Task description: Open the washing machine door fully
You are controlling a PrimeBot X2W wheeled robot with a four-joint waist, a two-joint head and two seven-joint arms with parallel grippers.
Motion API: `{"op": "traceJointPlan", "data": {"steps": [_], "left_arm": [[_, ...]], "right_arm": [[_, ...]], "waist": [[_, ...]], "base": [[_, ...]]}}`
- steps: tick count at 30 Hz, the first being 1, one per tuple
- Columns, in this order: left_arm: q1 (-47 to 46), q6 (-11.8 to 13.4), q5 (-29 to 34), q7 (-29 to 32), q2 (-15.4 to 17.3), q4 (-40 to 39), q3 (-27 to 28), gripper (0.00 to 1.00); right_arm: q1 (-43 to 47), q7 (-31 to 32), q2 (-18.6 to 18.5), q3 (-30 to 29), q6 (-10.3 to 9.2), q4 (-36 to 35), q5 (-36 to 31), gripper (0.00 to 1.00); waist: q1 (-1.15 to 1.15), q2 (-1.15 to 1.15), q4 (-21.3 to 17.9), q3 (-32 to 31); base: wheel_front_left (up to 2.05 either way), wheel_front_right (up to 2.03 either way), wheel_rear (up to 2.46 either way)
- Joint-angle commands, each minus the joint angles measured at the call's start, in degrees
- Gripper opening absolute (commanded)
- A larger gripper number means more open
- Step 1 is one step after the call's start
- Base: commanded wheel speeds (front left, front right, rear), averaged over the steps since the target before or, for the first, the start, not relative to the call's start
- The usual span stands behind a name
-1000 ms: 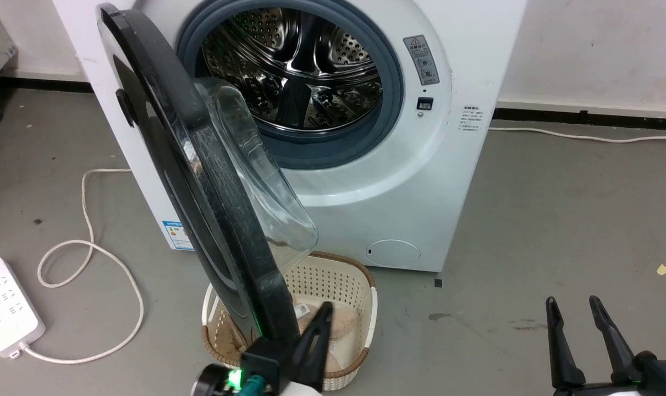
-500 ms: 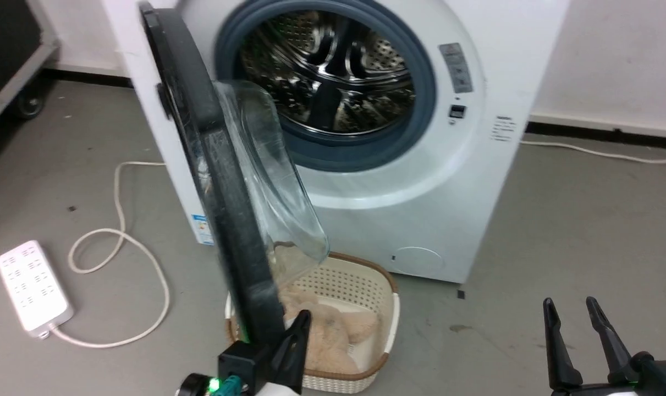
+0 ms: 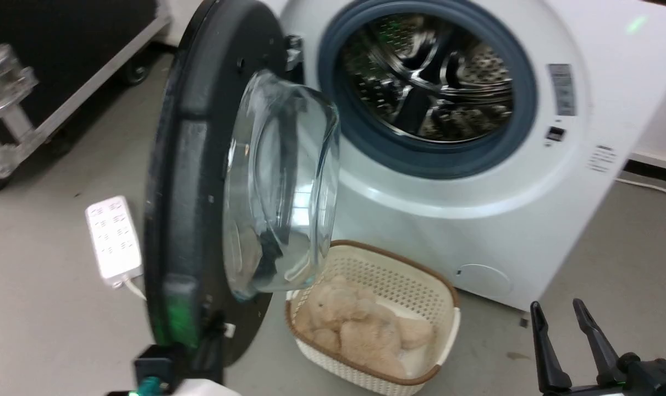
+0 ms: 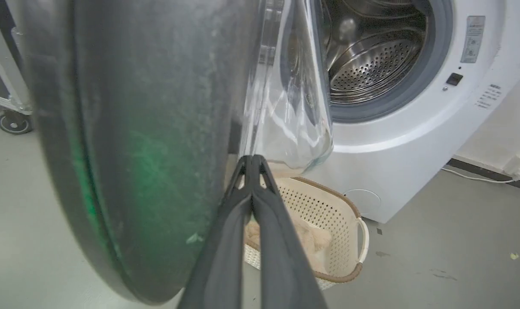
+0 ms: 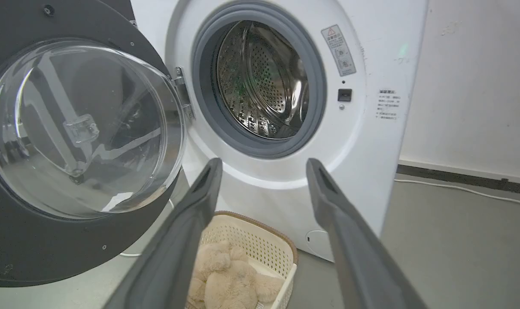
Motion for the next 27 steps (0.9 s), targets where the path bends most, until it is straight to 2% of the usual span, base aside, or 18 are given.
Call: {"op": "traceJointPlan", "data": {"steps": [1, 11, 16, 21, 27], "left_arm": [[-0.24, 0.77, -0.35, -0.35, 1.19, -0.16, 1.58, 0.0], [-4.97, 0.2, -4.21, 0.39, 6.26, 1.96, 8.94, 0.0], [-7.98, -2.11, -8.44, 0.73, 9.5, 4.44, 13.55, 0.0], [-12.33, -3.82, -11.31, 1.08, 13.68, 9.5, 17.84, 0.0], [-18.16, -4.58, -12.87, 0.43, 16.79, 17.11, 20.54, 0.0]], "right_arm": [[0.06, 0.02, 0.14, 0.34, -0.04, -0.17, -0.38, 1.0], [-2.41, 1.2, 0.14, 1.37, -0.04, -1.74, -2.11, 1.0], [-3.49, 2.17, 0.14, 1.2, -0.04, -2.96, -3.34, 1.0], [-4.3, 3.0, 0.14, 0.74, -0.04, -4.3, -4.55, 1.0], [-5.37, 3.8, 0.14, 0.7, -0.04, -5.47, -5.53, 1.0]], "waist": [[0.0, 0.0, 1.97, 1.33], [0.0, 0.0, 2.68, 7.0], [0.0, 0.0, 2.13, 10.4], [0.0, 0.0, 1.81, 13.38], [0.0, 0.0, 1.31, 15.96]], "base": [[0.0, 0.0, 0.0], [0.0, 0.0, 0.0], [0.0, 0.0, 0.0], [0.0, 0.0, 0.0], [0.0, 0.0, 0.0]]}}
